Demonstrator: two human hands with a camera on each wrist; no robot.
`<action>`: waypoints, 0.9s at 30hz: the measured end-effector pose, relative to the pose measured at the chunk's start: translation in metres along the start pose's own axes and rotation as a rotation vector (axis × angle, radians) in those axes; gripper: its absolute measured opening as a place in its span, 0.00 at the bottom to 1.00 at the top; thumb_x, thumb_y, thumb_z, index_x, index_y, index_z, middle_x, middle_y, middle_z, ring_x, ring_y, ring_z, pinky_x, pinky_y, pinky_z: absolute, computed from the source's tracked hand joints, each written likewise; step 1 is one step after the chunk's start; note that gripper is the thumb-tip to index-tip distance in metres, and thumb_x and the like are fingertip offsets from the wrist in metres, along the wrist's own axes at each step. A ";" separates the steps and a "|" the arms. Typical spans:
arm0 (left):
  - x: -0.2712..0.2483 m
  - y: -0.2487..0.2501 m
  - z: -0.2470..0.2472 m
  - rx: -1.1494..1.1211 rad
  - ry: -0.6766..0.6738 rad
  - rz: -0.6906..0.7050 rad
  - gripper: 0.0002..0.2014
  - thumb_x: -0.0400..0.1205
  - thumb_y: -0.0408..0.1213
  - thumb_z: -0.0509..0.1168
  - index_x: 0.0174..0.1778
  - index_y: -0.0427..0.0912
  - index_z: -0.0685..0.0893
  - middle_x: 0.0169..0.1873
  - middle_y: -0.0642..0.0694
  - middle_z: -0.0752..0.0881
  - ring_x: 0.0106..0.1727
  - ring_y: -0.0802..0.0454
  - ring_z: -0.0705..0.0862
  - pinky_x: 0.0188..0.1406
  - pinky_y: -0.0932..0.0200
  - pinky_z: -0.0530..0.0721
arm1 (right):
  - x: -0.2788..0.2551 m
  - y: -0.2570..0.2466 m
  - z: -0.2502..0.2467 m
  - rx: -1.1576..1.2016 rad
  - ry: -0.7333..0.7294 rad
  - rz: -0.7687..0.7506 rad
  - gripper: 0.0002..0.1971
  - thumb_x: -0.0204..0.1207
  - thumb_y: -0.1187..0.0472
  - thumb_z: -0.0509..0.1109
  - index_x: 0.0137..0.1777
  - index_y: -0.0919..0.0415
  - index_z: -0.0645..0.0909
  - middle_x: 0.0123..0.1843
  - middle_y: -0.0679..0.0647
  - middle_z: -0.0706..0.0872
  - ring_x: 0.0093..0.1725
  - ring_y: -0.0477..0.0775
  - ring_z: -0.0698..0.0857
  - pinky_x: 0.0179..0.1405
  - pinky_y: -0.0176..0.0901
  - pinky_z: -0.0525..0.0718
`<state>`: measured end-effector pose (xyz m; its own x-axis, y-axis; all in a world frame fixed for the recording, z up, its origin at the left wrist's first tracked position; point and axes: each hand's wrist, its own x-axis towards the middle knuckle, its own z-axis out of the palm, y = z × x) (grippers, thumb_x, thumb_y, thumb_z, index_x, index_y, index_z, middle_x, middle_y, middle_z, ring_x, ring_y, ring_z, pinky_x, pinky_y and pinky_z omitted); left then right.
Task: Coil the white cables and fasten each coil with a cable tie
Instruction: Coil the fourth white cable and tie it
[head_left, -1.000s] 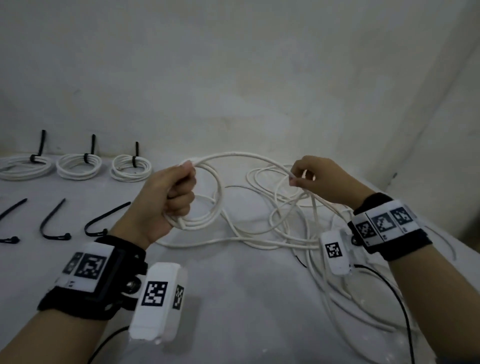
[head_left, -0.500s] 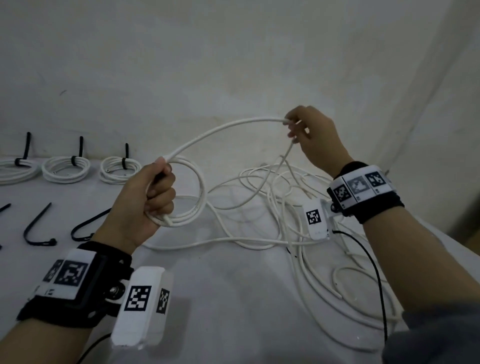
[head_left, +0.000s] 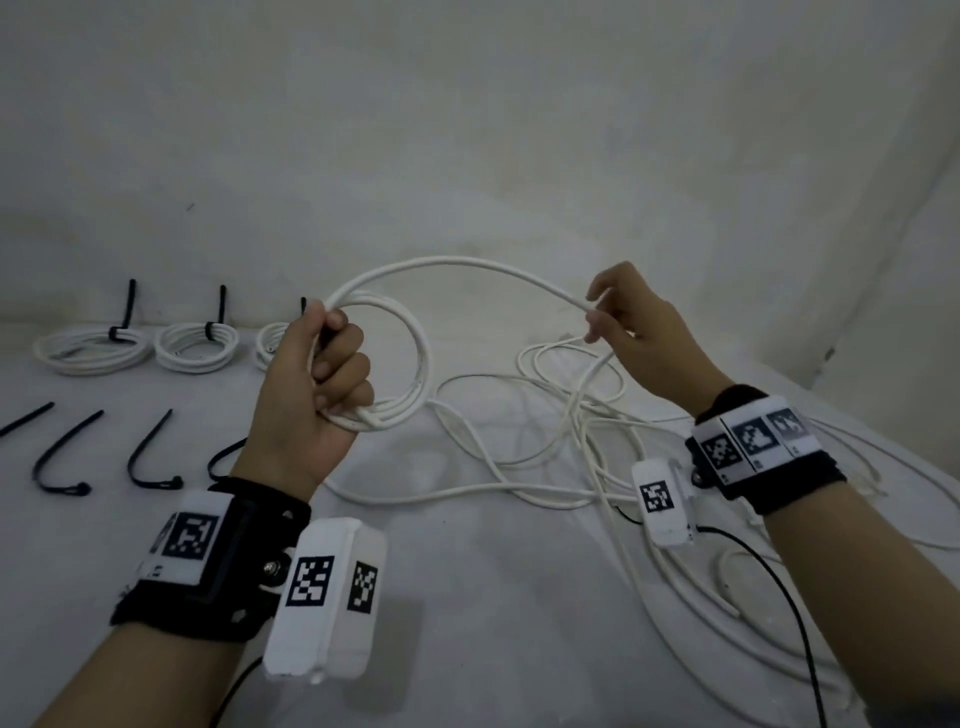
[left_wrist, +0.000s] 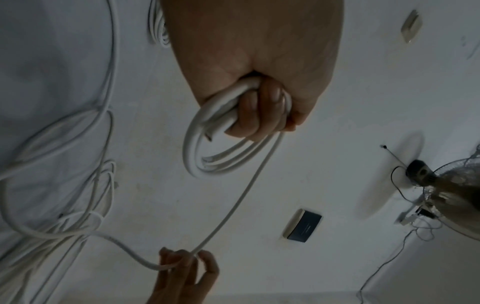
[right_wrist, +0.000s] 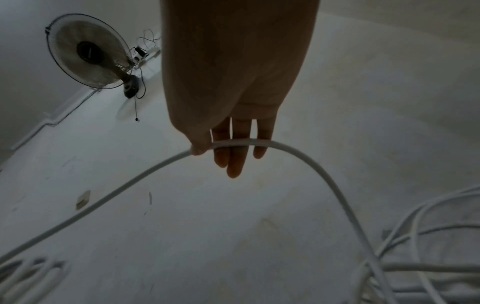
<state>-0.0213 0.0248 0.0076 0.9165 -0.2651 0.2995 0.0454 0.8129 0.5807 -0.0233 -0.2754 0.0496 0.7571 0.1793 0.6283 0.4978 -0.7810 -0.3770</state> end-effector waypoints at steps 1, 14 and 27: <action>0.000 0.003 -0.002 -0.030 -0.015 0.018 0.11 0.76 0.48 0.60 0.30 0.48 0.76 0.16 0.53 0.66 0.12 0.58 0.55 0.07 0.72 0.60 | -0.003 0.006 0.002 -0.016 -0.016 0.001 0.07 0.82 0.65 0.62 0.53 0.54 0.69 0.37 0.52 0.84 0.40 0.55 0.86 0.42 0.45 0.82; 0.007 0.014 -0.009 0.014 0.136 0.173 0.17 0.86 0.51 0.49 0.35 0.47 0.70 0.18 0.55 0.65 0.12 0.60 0.62 0.12 0.71 0.60 | -0.032 -0.029 0.040 -0.644 -0.168 -0.695 0.17 0.66 0.74 0.55 0.49 0.59 0.78 0.37 0.56 0.76 0.34 0.56 0.69 0.36 0.41 0.57; -0.002 -0.021 0.012 0.307 0.040 0.136 0.17 0.85 0.50 0.46 0.36 0.44 0.68 0.19 0.54 0.65 0.15 0.62 0.60 0.16 0.69 0.63 | -0.043 -0.103 0.061 -0.437 0.043 -0.957 0.08 0.72 0.74 0.71 0.44 0.62 0.88 0.34 0.56 0.81 0.30 0.55 0.73 0.28 0.44 0.70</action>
<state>-0.0287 0.0019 0.0043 0.9213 -0.1394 0.3631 -0.1943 0.6439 0.7401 -0.0816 -0.1669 0.0197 0.1086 0.8205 0.5612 0.6778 -0.4741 0.5620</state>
